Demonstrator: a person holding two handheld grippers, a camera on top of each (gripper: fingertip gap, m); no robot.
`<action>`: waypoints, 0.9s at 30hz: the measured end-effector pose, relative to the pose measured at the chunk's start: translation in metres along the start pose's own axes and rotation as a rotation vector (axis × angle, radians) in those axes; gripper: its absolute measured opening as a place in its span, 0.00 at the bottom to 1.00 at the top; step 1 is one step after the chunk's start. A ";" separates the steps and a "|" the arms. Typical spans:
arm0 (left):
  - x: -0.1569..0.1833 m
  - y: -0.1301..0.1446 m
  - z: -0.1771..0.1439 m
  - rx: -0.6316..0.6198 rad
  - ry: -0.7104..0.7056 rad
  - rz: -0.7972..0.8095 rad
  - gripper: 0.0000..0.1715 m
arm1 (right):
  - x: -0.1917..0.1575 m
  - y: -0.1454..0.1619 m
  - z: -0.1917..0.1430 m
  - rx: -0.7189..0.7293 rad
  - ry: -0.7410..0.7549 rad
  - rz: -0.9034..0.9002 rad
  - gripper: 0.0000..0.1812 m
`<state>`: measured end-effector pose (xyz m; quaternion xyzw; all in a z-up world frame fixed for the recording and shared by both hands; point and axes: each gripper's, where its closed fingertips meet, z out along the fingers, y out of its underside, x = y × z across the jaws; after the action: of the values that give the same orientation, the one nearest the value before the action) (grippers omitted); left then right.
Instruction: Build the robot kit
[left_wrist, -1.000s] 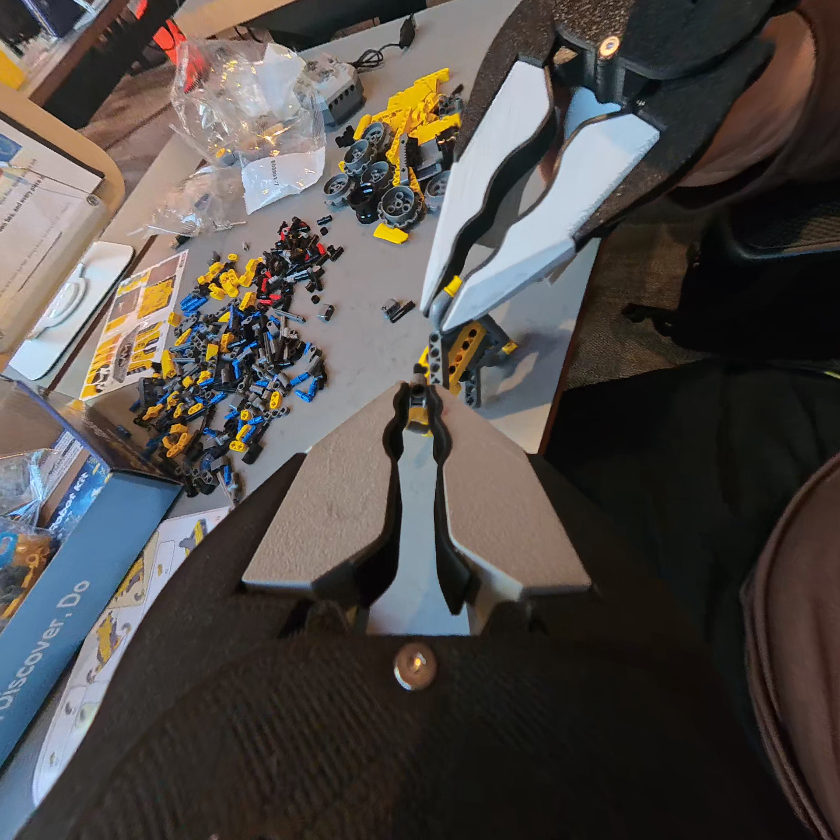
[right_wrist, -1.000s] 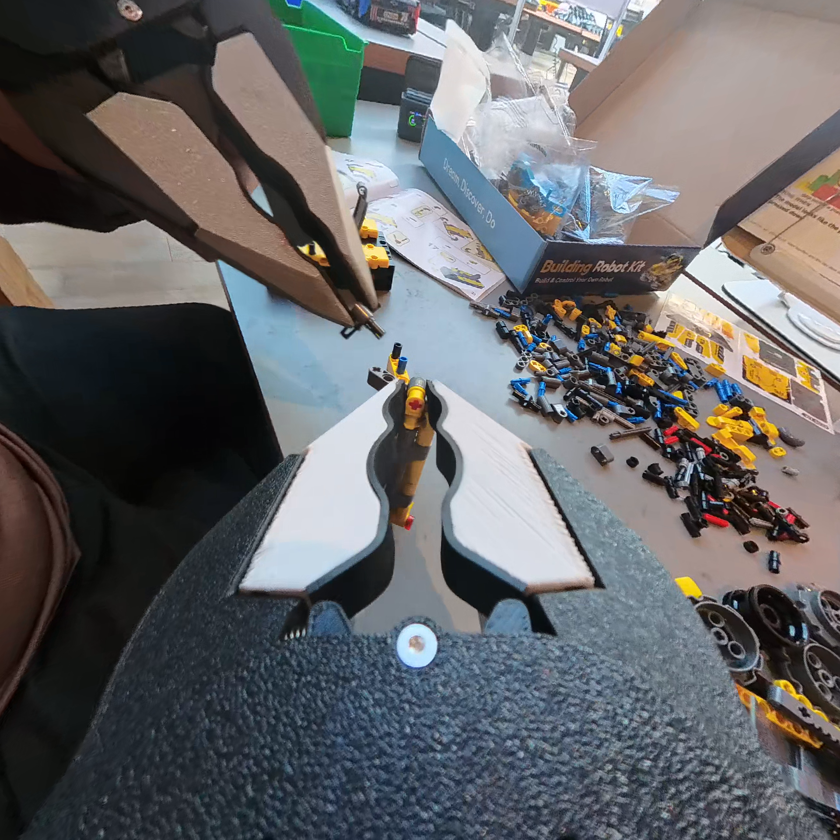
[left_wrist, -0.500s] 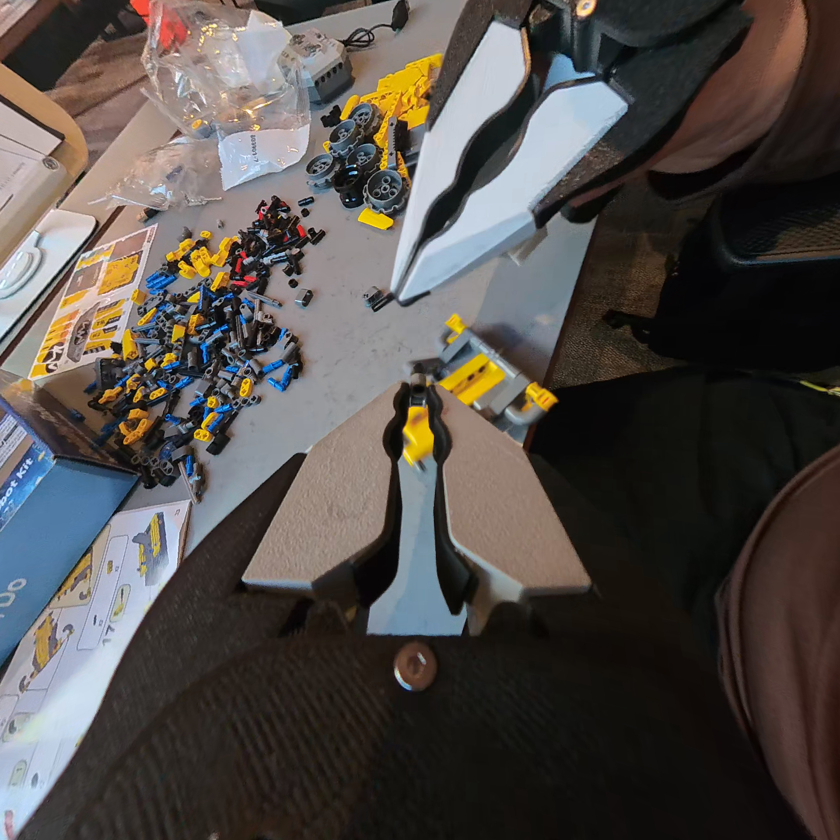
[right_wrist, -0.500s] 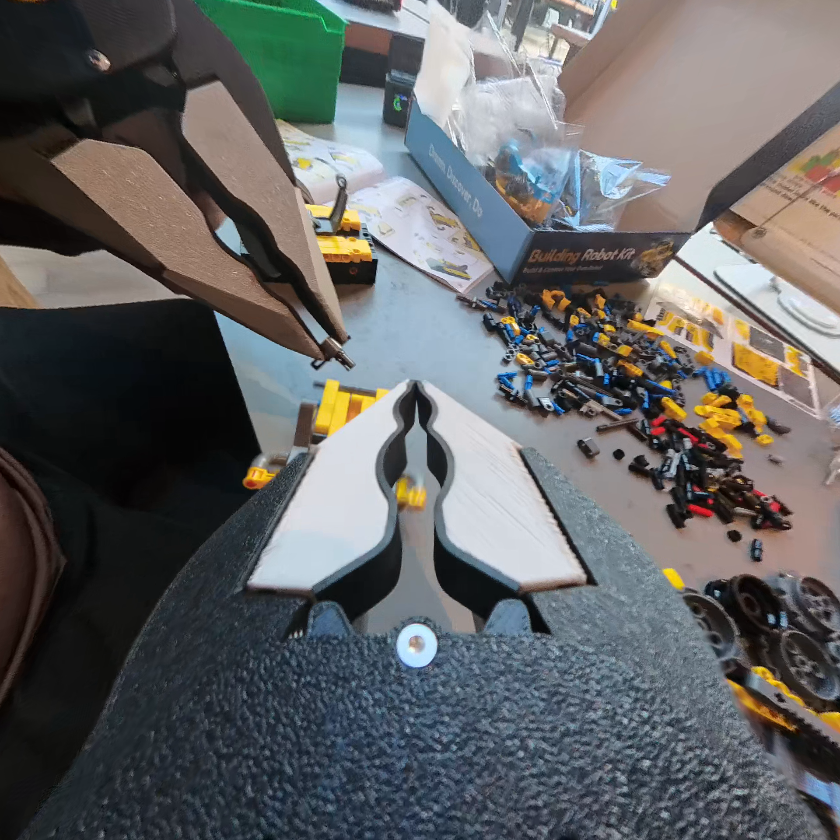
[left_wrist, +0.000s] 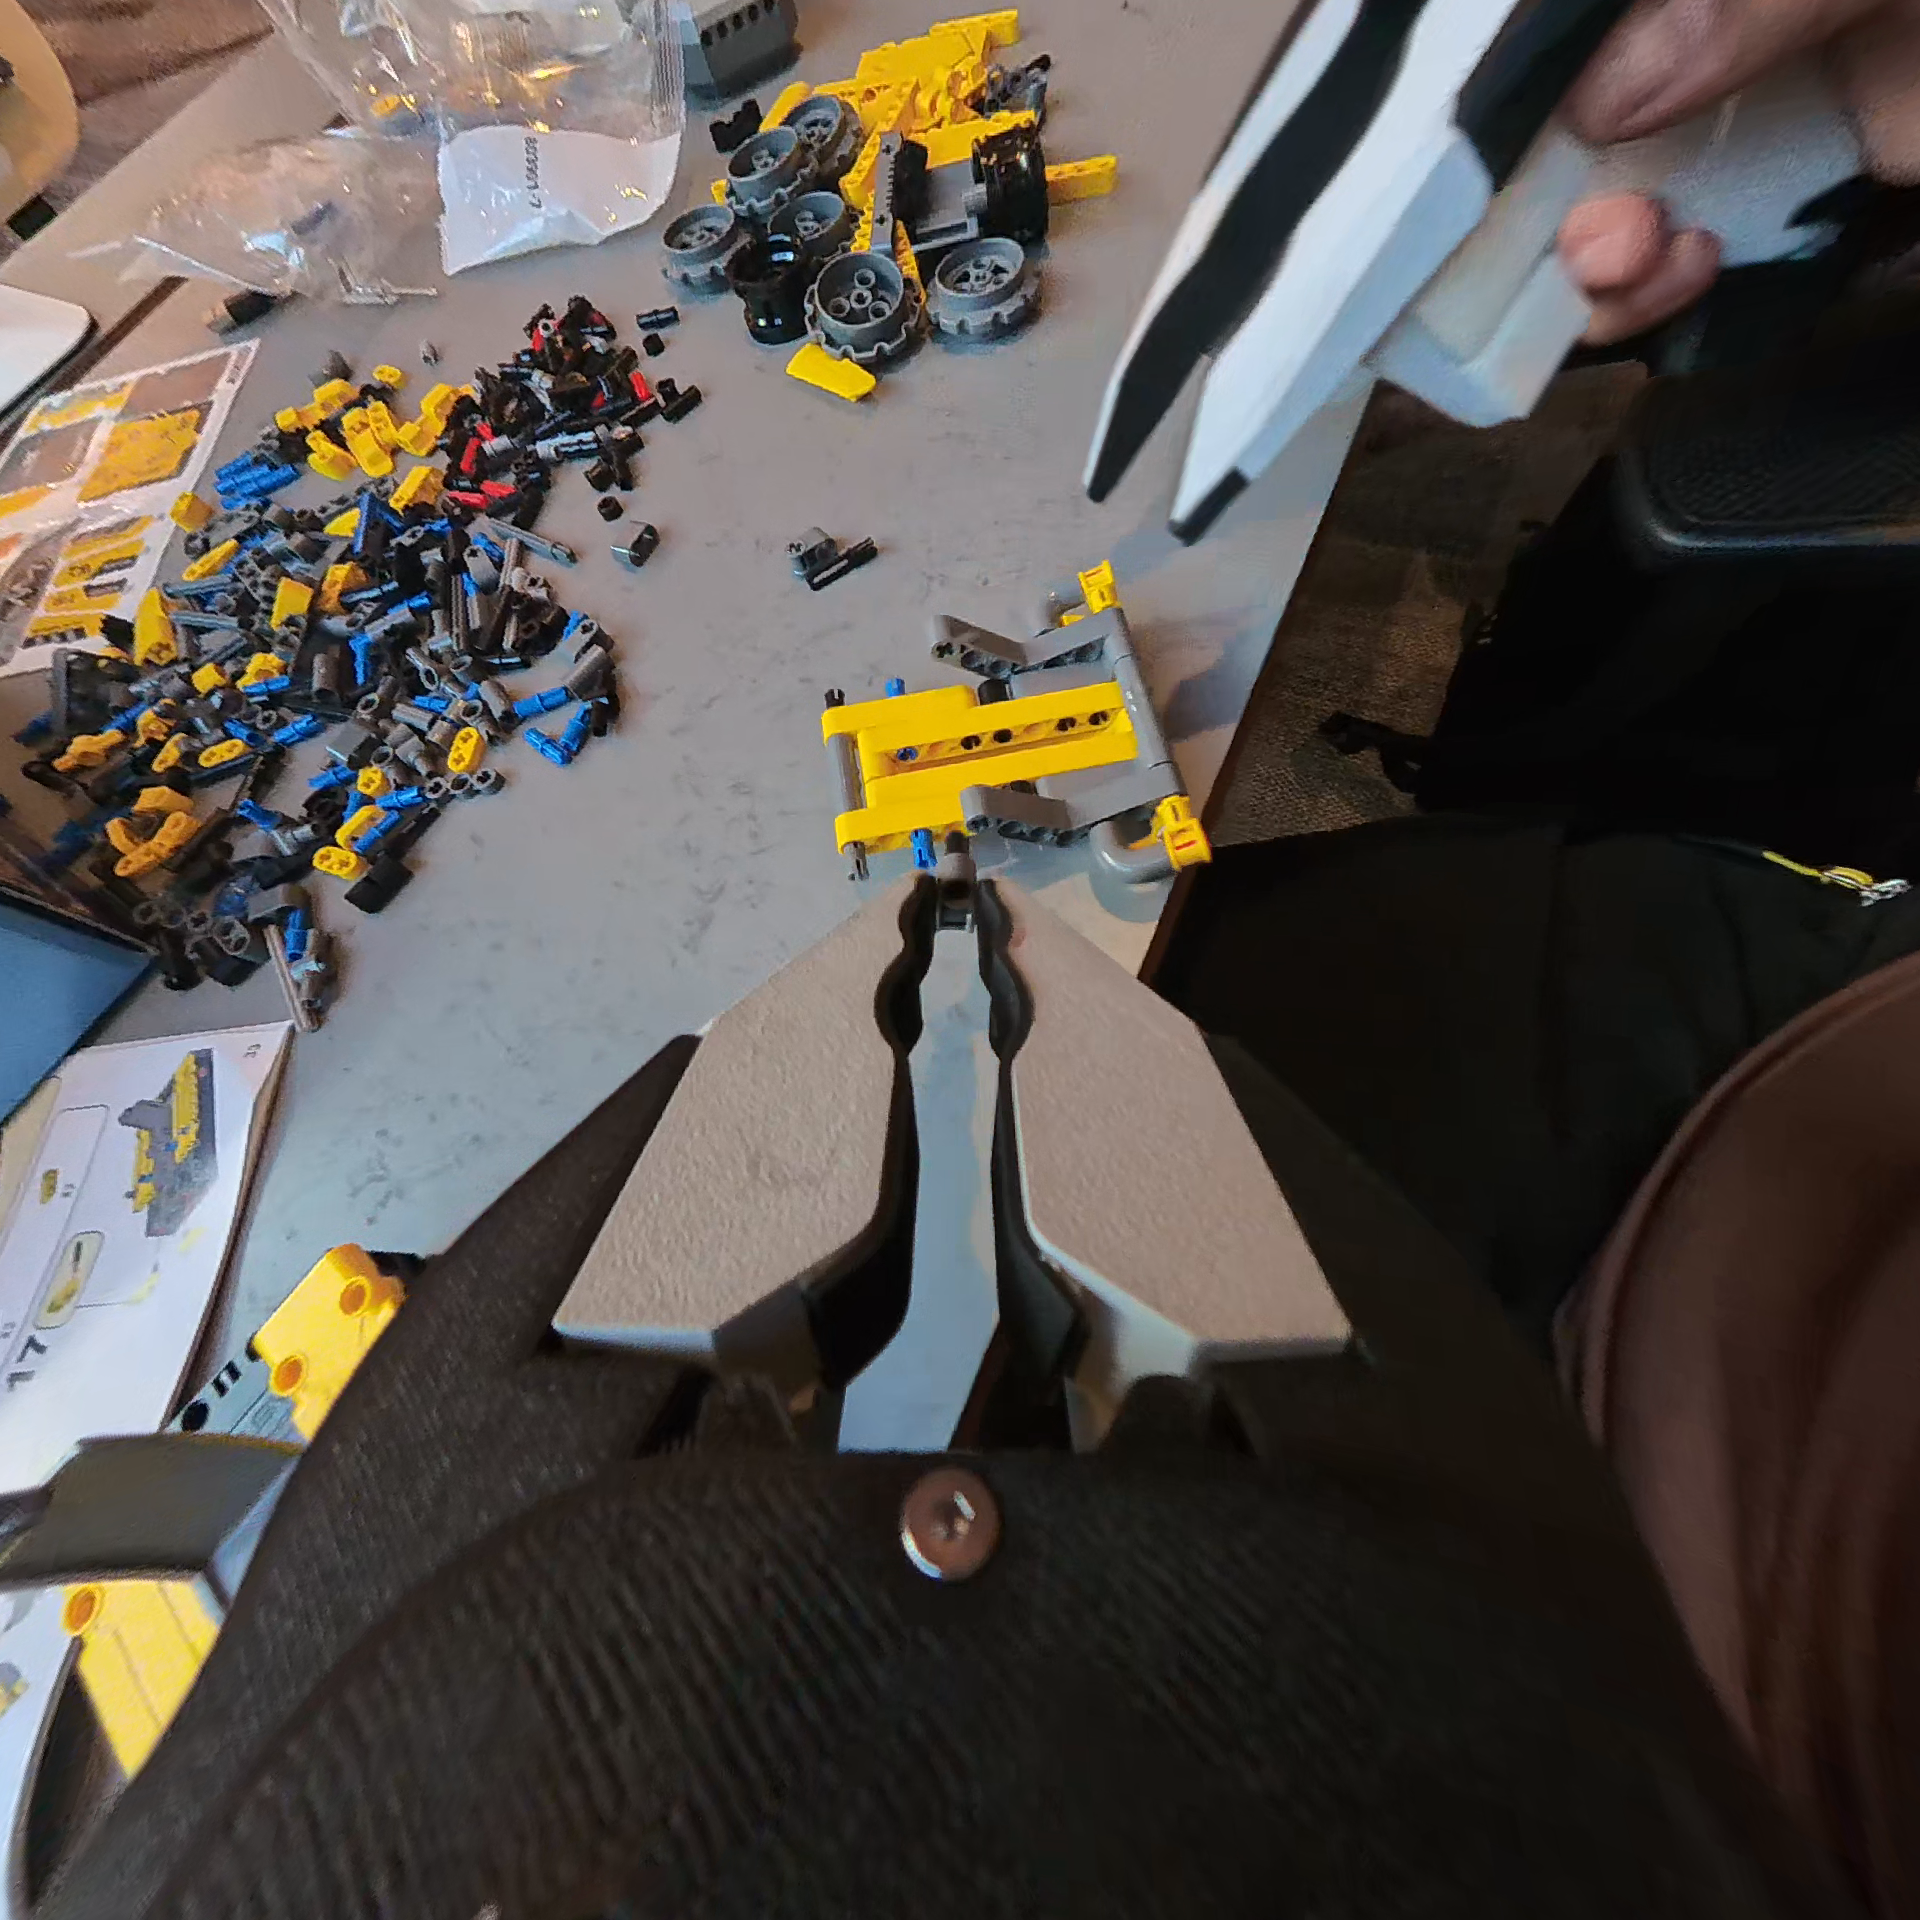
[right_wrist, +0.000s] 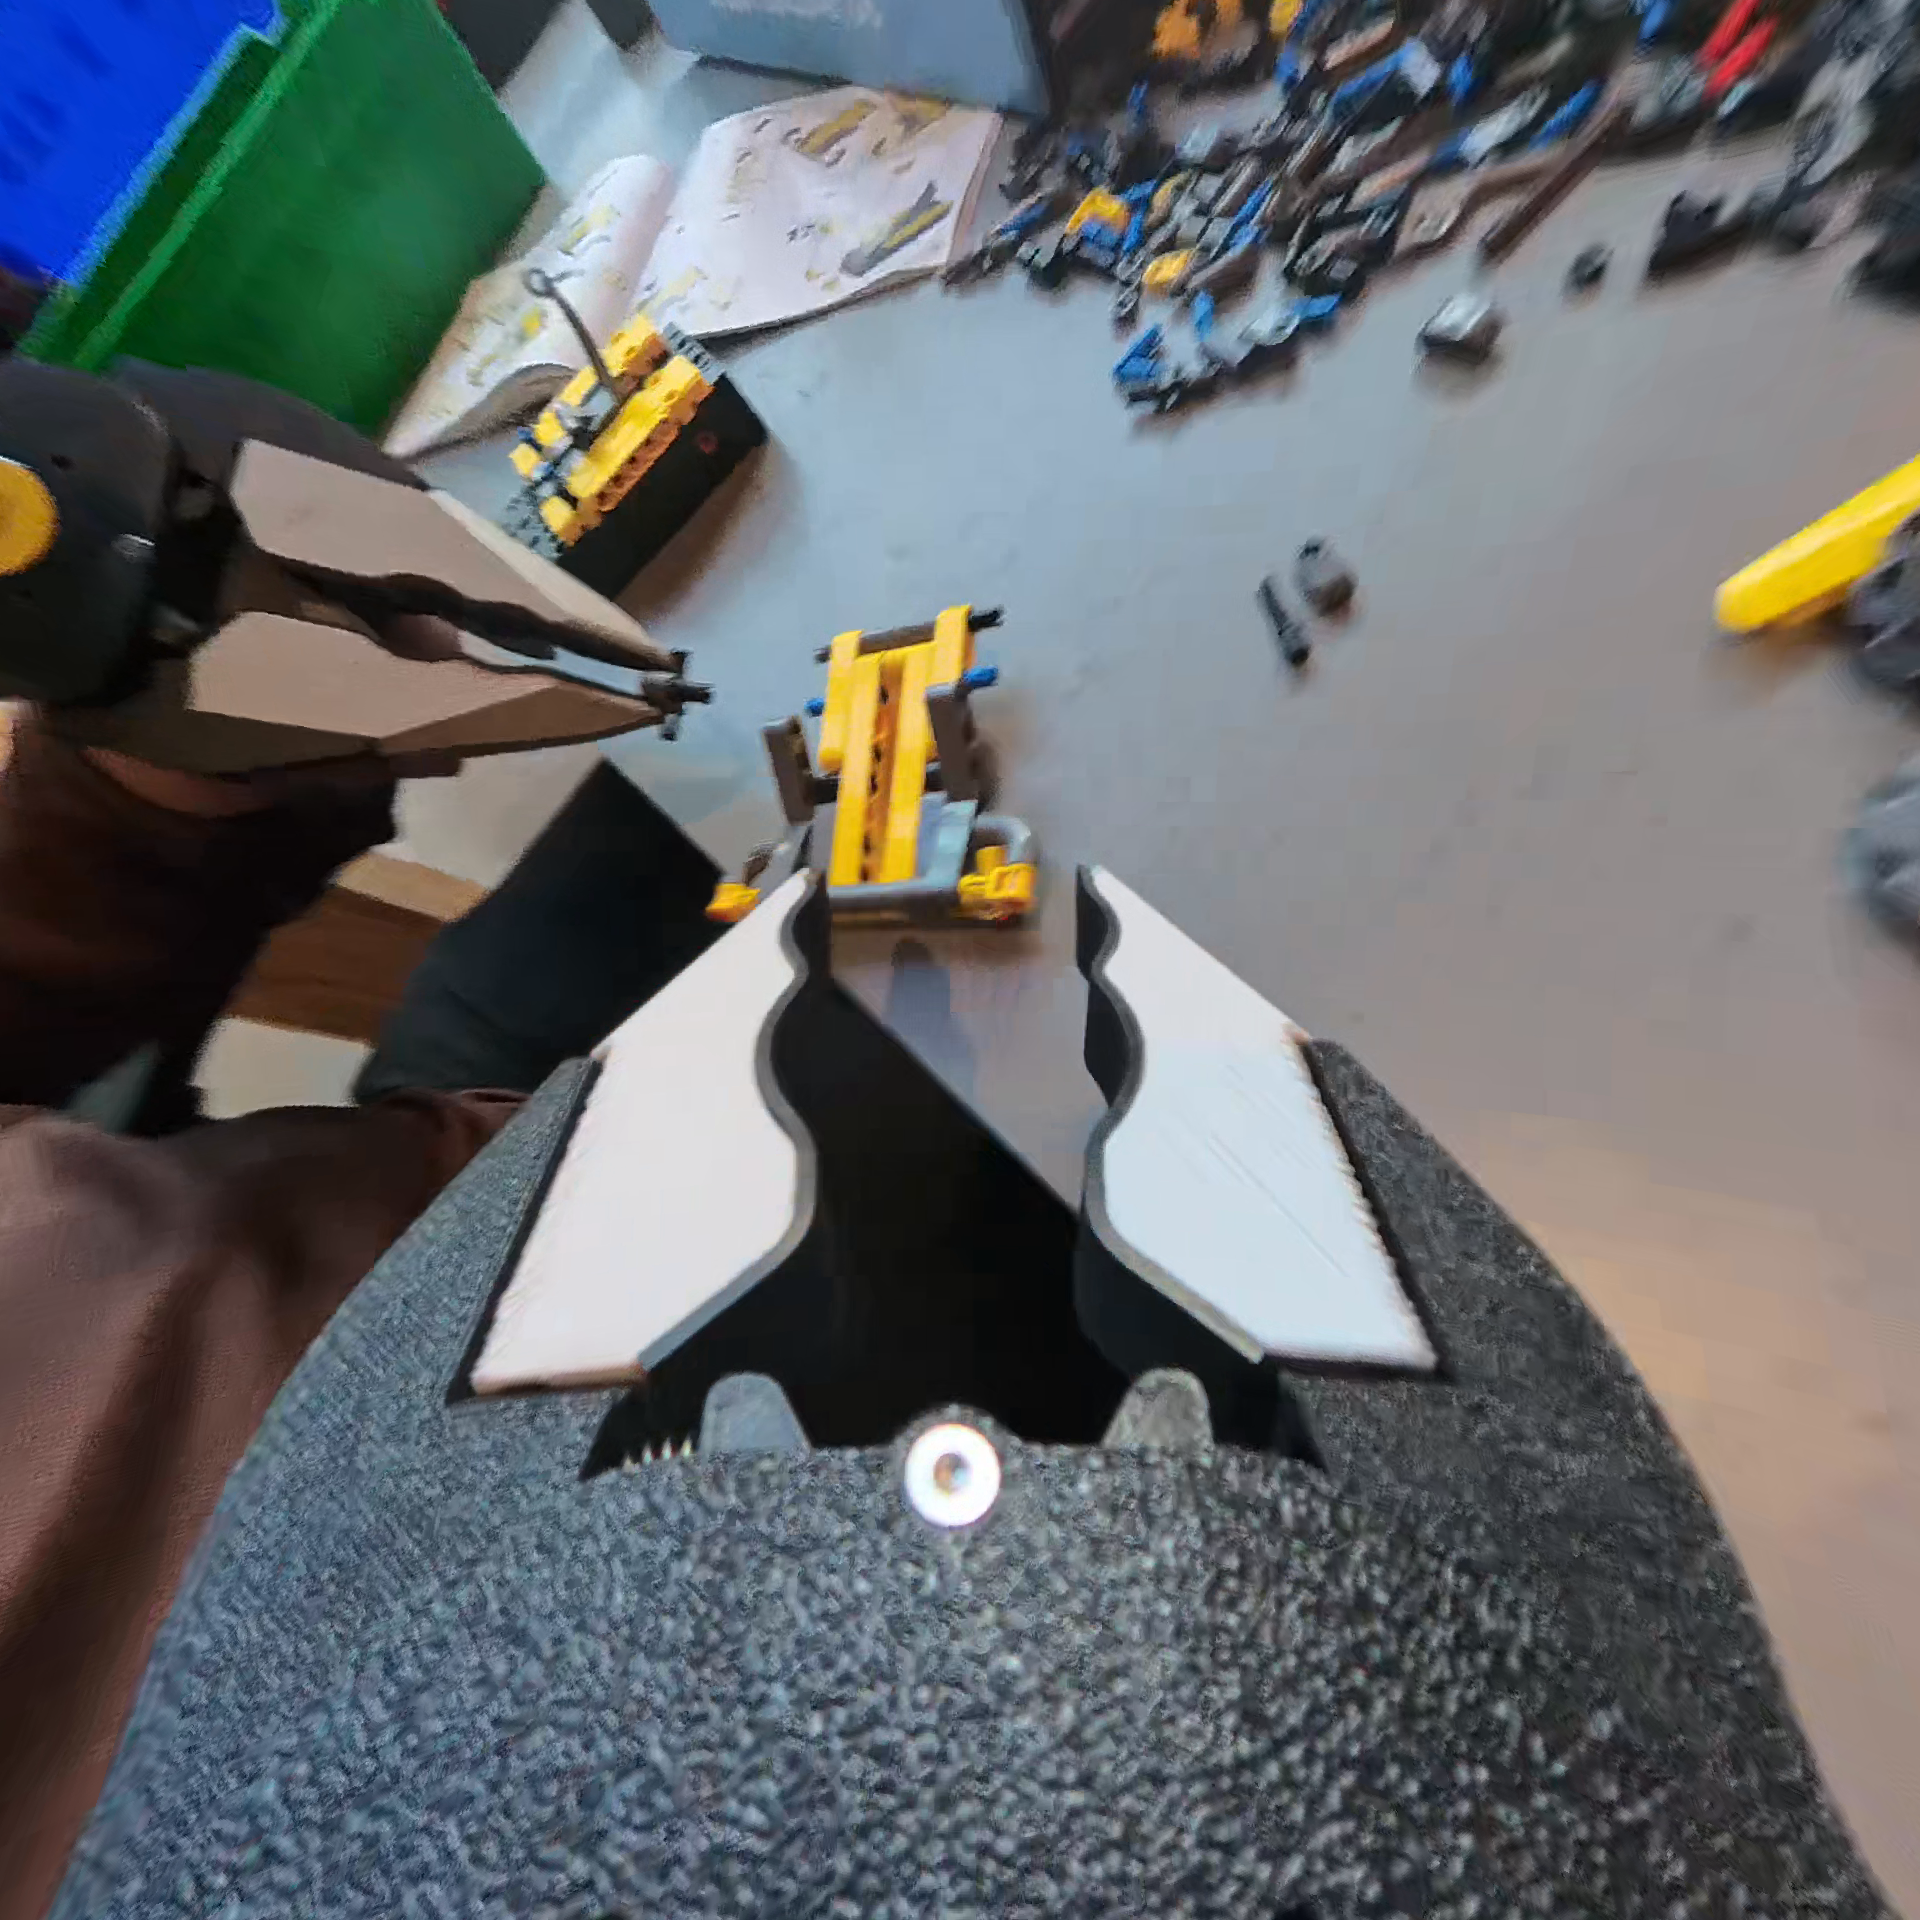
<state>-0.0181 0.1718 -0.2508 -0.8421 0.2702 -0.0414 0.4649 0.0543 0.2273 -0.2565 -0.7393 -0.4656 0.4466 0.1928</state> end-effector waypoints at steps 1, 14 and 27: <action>0.001 0.001 0.003 -0.003 0.008 -0.006 0.03 | -0.004 0.004 0.003 -0.002 -0.031 0.045 0.26; -0.047 -0.035 0.014 -0.020 -0.053 0.126 0.03 | -0.003 0.016 0.028 -0.001 -0.104 0.291 0.11; -0.038 0.011 0.028 -0.100 -0.010 -0.051 0.03 | -0.011 -0.005 0.059 -0.063 -0.173 0.281 0.08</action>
<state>-0.0459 0.2068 -0.2682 -0.8711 0.2479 -0.0353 0.4224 0.0004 0.2122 -0.2787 -0.7616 -0.3863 0.5162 0.0644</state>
